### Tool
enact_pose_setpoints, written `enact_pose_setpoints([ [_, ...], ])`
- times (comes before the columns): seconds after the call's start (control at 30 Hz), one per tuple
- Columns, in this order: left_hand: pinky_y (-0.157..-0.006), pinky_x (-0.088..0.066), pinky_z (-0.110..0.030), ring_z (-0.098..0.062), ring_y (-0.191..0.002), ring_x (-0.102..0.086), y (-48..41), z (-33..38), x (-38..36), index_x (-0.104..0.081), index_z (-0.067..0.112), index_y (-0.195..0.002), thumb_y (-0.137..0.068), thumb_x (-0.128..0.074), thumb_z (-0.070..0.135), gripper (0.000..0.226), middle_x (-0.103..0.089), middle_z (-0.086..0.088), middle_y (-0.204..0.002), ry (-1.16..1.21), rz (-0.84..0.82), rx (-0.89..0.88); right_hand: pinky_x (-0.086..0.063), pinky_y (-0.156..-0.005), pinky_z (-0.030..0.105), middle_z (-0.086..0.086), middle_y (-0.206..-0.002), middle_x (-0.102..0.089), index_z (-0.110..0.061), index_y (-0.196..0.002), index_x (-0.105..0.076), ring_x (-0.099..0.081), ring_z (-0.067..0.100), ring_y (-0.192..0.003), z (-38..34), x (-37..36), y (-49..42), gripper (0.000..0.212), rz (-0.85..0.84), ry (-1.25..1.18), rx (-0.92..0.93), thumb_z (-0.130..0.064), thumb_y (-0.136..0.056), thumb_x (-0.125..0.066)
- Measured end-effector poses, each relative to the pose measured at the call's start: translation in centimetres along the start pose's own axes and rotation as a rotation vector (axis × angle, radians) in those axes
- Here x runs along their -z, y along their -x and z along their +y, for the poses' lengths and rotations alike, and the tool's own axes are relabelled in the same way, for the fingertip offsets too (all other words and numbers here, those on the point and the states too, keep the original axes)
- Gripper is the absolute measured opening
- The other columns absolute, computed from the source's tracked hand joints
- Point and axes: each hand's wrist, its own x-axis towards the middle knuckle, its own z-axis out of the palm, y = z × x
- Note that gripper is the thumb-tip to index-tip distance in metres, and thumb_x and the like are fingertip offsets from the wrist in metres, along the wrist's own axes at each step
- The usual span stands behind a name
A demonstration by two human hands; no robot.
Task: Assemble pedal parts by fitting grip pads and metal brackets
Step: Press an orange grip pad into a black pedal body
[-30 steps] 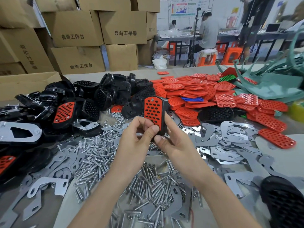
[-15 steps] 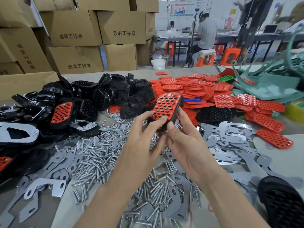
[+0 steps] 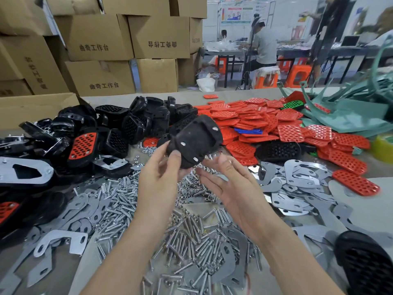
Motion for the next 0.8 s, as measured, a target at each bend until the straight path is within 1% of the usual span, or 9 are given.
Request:
enact_pose_setpoints([
  [0.03, -0.086, -0.060, -0.027, -0.016, -0.099, -0.074, -0.2, 0.3, 0.0, -0.066, 0.015, -0.122, -0.106, -0.049, 0.013, 0.023, -0.078, -0.002, -0.104, 0.164, -0.019, 0.096, -0.061, -0.090, 0.031, 0.014, -0.119, -0.076, -0.012, -0.103, -0.068, -0.073, 0.030, -0.112, -0.1, 0.0, -0.2, 0.029, 0.067, -0.003, -0.006, -0.036, -0.088, -0.070],
  [0.1, -0.089, -0.060, -0.035, -0.022, -0.098, -0.075, -0.4, 0.5, -0.1, -0.062, 0.002, -0.124, -0.105, -0.050, 0.010, 0.024, -0.078, -0.010, -0.097, 0.366, -0.055, 0.235, -0.062, -0.090, 0.035, 0.013, -0.123, -0.074, -0.011, -0.115, -0.063, -0.074, 0.028, -0.112, -0.3, 0.1, -0.7, 0.047, 0.152, -0.041, -0.020, -0.043, -0.081, -0.070],
  [0.13, -0.089, -0.060, -0.036, -0.024, -0.097, -0.075, -0.3, 0.5, -0.2, -0.061, -0.001, -0.124, -0.104, -0.050, 0.009, 0.024, -0.078, -0.012, -0.095, 0.408, -0.079, 0.293, -0.061, -0.091, 0.036, 0.011, -0.127, -0.073, -0.013, -0.124, -0.062, -0.073, 0.026, -0.113, -0.5, 0.1, -0.8, 0.056, 0.160, -0.057, -0.024, -0.048, -0.080, -0.068],
  [0.2, -0.087, -0.061, -0.036, -0.026, -0.097, -0.075, 0.0, 0.2, -0.4, -0.064, -0.003, -0.119, -0.103, -0.051, 0.007, 0.023, -0.076, -0.019, -0.104, 0.433, -0.152, 0.403, -0.056, -0.097, 0.038, 0.008, -0.130, -0.072, -0.020, -0.132, -0.065, -0.071, 0.022, -0.117, -0.8, -0.1, -0.8, 0.059, 0.108, -0.051, -0.035, -0.057, -0.086, -0.057],
  [0.33, -0.078, -0.063, -0.033, -0.028, -0.094, -0.075, 0.7, -0.7, -1.2, -0.070, -0.003, -0.101, -0.100, -0.053, 0.004, 0.019, -0.074, -0.024, -0.109, 0.457, -0.238, 0.529, -0.044, -0.114, 0.047, 0.013, -0.136, -0.068, -0.020, -0.140, -0.061, -0.063, 0.031, -0.130, -0.9, 0.5, -0.4, 0.067, 0.014, -0.047, -0.088, -0.062, -0.103, -0.024],
  [0.47, -0.066, -0.060, -0.026, -0.016, -0.080, -0.073, 0.6, -1.2, -1.2, -0.069, 0.002, -0.107, -0.102, -0.053, 0.008, 0.018, -0.077, -0.014, -0.101, 0.285, -0.261, 0.471, -0.047, -0.110, 0.045, 0.012, -0.130, -0.072, -0.018, -0.132, -0.065, -0.068, 0.027, -0.123, -1.0, 0.3, -0.5, 0.071, 0.016, -0.038, -0.071, -0.066, -0.095, -0.028],
  [0.6, -0.060, -0.049, -0.012, 0.002, -0.068, -0.065, 0.6, -1.5, -0.5, -0.072, 0.022, -0.103, -0.100, -0.060, 0.022, 0.012, -0.075, 0.012, -0.087, -0.215, -0.222, 0.253, -0.061, -0.096, 0.040, 0.017, -0.127, -0.073, -0.009, -0.136, -0.061, -0.071, 0.031, -0.117, -1.0, 0.2, -0.6, 0.070, 0.085, -0.090, -0.054, -0.059, -0.091, -0.041],
  [0.63, -0.057, -0.047, -0.009, 0.004, -0.065, -0.064, 0.6, -1.6, -0.5, -0.070, 0.026, -0.105, -0.099, -0.062, 0.026, 0.010, -0.074, 0.013, -0.087, -0.309, -0.206, 0.187, -0.061, -0.095, 0.039, 0.018, -0.127, -0.072, -0.008, -0.137, -0.060, -0.071, 0.031, -0.117, -1.0, 0.3, -0.6, 0.068, 0.095, -0.093, -0.053, -0.057, -0.093, -0.042],
  [0.8, -0.058, -0.048, -0.011, -0.003, -0.064, -0.069, 0.4, -1.9, -0.5, -0.059, 0.035, -0.106, -0.096, -0.066, 0.031, 0.013, -0.070, 0.006, -0.090, -0.329, -0.160, 0.075, -0.062, -0.091, 0.042, 0.023, -0.123, -0.073, -0.001, -0.133, -0.062, -0.072, 0.034, -0.114, -1.0, 0.5, -0.5, 0.062, 0.128, -0.125, -0.024, -0.050, -0.096, -0.049],
])
